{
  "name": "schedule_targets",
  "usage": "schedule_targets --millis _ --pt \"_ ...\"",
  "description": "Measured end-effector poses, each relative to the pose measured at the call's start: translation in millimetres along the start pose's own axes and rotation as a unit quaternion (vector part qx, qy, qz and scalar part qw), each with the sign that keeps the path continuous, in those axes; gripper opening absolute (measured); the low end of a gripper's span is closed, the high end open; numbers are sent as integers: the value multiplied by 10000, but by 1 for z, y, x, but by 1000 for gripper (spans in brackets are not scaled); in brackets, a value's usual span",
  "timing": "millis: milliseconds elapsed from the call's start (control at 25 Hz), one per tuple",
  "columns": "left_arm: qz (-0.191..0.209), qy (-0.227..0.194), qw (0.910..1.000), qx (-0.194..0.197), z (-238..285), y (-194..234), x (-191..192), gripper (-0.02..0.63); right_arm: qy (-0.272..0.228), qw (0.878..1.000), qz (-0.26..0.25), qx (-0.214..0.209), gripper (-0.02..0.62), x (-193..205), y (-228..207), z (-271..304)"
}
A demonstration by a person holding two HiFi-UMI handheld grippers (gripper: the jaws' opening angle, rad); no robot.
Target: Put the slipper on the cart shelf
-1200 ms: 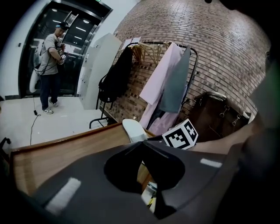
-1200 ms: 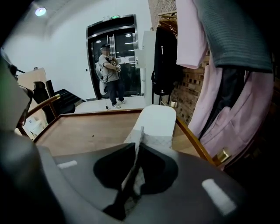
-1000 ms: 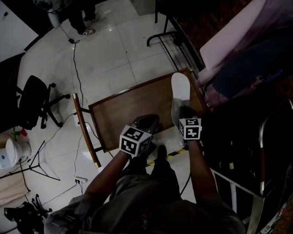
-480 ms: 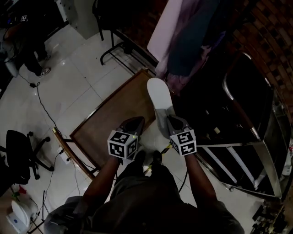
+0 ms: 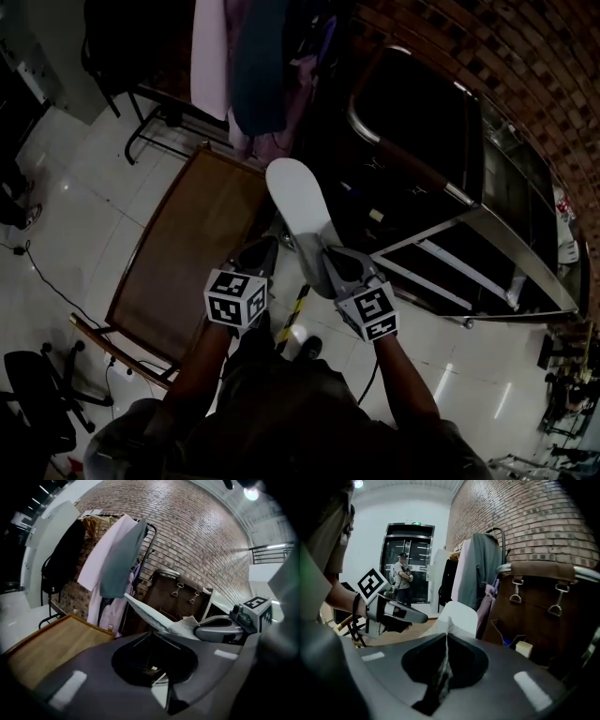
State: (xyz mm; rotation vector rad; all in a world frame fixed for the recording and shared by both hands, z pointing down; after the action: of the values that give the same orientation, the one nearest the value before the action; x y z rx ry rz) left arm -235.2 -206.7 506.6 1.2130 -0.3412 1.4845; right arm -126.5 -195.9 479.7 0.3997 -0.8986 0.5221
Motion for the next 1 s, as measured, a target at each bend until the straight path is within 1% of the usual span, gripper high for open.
schedule_targets --millis 120,280,480,640,840,1000 --pt "229 146 9994 214 14 -38 7 8 -126 9996 138 195 8 18 -7 -35" --pt "511 300 9977 326 29 -90 24 8 -293 9986 240 365 6 45 -15 -86" --pt "670 342 9963 427 37 -162 50 8 -412 9972 336 526 6 89 -26 -157" --pt "808 348 9945 562 46 -216 63 8 -409 9951 472 766 6 129 -41 -210" --pt "997 507 9900 863 66 -287 85 8 -332 9901 723 1159 6 176 -68 -266" --pt "1190 707 9826 1235 86 -340 99 8 -219 9814 1065 1583 6 215 -92 -305"
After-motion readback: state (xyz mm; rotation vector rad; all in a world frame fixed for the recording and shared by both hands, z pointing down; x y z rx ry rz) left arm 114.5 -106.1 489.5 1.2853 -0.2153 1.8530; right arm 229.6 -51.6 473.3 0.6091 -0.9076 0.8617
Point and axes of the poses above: the fingertips, and each gripper's own axes: z forward along the fingers, y to its left, x out of its underside, the point moved 1 cm from there along -z, backward along the fingers, and after that the axes turned 6 degrees about y, right-handed, at the moved point
